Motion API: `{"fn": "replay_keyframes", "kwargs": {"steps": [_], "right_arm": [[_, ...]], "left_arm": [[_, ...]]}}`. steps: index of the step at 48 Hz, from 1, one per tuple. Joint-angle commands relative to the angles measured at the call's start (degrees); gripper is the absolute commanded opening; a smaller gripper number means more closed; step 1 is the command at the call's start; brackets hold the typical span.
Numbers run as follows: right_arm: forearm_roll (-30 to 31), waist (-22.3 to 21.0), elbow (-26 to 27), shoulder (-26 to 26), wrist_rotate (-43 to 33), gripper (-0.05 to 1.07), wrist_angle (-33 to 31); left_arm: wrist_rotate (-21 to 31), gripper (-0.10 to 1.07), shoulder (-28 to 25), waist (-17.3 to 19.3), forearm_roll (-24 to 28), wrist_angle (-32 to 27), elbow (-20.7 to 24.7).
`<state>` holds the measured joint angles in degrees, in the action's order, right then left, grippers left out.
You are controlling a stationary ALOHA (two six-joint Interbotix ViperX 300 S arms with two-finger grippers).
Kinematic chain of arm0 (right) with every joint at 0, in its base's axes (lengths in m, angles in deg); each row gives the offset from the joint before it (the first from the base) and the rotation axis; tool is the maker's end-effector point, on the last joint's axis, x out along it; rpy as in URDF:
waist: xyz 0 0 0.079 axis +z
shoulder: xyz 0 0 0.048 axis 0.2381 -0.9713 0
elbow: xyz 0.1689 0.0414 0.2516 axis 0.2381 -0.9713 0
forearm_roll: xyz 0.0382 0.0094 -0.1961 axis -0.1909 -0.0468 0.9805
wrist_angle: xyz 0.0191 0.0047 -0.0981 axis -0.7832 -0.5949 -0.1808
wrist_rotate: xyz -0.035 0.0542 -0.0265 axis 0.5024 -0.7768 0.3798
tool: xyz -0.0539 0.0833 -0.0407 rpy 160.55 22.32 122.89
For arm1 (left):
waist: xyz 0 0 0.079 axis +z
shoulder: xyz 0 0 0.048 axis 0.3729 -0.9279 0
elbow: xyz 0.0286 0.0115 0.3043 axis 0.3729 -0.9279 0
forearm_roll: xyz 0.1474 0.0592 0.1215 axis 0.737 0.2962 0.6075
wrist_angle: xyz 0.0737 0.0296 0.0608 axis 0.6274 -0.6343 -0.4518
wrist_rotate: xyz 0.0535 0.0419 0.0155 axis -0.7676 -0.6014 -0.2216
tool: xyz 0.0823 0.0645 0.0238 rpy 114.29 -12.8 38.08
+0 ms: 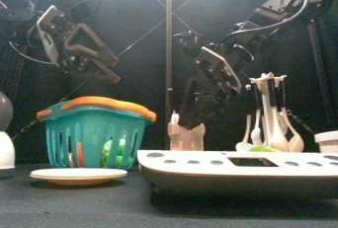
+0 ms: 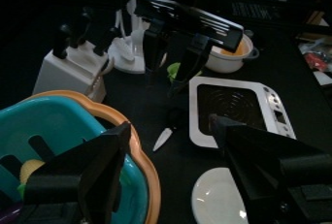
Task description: Grab pairing knife
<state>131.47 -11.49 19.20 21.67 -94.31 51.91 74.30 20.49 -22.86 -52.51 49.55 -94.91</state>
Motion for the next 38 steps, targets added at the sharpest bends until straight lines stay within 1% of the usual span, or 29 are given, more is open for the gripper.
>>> {"fn": "replay_keyframes", "kwargs": {"steps": [1,4,7,13,15,21,23,27,32,35,38], "right_arm": [[0.09,-0.09,0.53,3.08,0.18,0.78,-0.09],[0.09,0.09,0.79,5.27,0.26,0.78,-0.26],[-0.18,0.35,1.05,7.12,0.18,0.78,-1.76],[-2.20,1.23,1.85,8.88,0.18,0.78,-6.15],[-3.69,1.76,2.11,9.32,0.00,0.78,-7.82],[-12.48,3.16,4.83,10.02,0.26,0.78,-16.35],[-13.45,3.60,5.62,9.84,0.26,0.78,-19.07],[-12.57,5.01,7.03,9.40,0.26,0.78,-24.17],[-10.46,6.86,8.17,9.49,-0.09,0.78,-27.16],[-10.55,6.94,10.20,9.05,-1.14,0.78,-29.36],[-11.78,6.59,13.18,6.86,-1.76,0.78,-33.31]], "left_arm": [[0.00,0.98,0.09,-0.18,0.00,0.26,0.88],[0.00,0.98,0.09,-0.09,0.00,0.26,0.79],[-0.09,0.98,0.09,-0.18,0.00,0.18,0.79],[-0.09,0.98,0.09,-0.09,0.09,0.26,0.70],[-0.09,0.98,0.09,-0.09,0.09,0.26,0.70],[-0.09,0.98,0.09,-0.09,0.09,0.26,0.70],[-0.09,0.98,0.09,-0.09,0.09,0.26,0.70],[-0.09,0.98,0.09,-0.09,0.09,0.26,0.70],[-0.09,0.98,0.09,-0.09,0.09,0.26,0.70],[-0.09,0.98,0.09,-0.18,0.09,0.26,0.70],[-0.09,0.98,0.09,-0.18,0.09,0.26,0.62]]}}
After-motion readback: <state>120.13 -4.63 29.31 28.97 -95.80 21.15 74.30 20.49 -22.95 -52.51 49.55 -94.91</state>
